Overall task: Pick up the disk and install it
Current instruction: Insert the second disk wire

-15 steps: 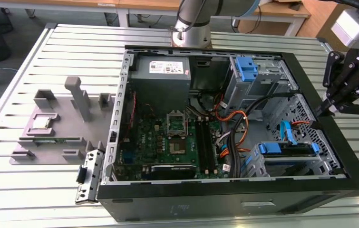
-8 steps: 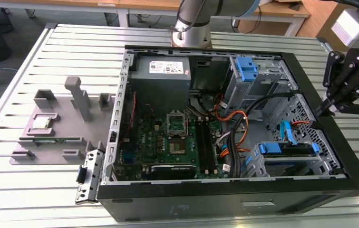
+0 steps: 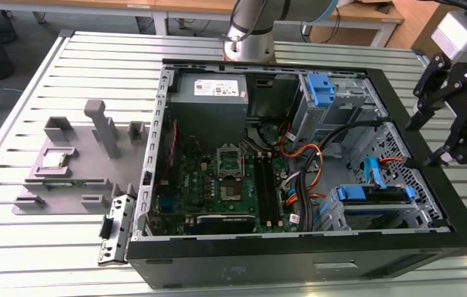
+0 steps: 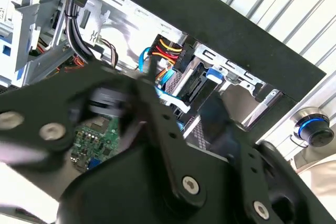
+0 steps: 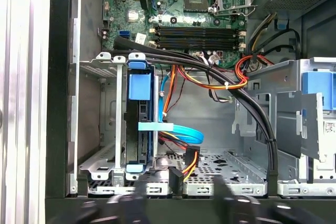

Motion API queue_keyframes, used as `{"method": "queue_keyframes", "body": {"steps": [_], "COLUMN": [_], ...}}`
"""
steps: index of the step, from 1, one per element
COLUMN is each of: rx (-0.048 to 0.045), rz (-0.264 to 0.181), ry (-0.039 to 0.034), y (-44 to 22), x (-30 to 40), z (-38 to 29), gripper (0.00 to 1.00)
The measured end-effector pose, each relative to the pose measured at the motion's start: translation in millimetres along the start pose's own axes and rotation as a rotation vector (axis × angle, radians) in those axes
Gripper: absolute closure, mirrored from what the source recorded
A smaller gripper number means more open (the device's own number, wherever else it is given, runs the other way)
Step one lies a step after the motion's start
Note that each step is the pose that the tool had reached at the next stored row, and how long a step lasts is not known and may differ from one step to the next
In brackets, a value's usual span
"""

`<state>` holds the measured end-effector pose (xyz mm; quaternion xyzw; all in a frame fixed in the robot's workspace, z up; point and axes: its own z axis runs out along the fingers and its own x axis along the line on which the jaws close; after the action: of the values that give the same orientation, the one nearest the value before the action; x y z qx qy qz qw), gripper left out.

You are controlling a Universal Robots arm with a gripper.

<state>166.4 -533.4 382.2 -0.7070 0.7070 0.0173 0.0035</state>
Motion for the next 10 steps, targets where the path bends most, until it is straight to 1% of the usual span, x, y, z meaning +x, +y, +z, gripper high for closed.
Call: {"method": "queue_keyframes", "body": {"steps": [2,3,4,5,10], "rx": [0.0,0.0,0.0,0.0,0.0], "rz": [0.0,0.0,0.0,0.0,0.0], "ry": [0.0,0.0,0.0,0.0,0.0], "y": [0.0,0.0,0.0,0.0,0.0], "x": [0.0,0.0,0.0,0.0,0.0], "z": [-0.1,-0.2,-0.3,-0.3,-0.6], "gripper": [0.21,0.21,0.08,0.01,0.01]}}
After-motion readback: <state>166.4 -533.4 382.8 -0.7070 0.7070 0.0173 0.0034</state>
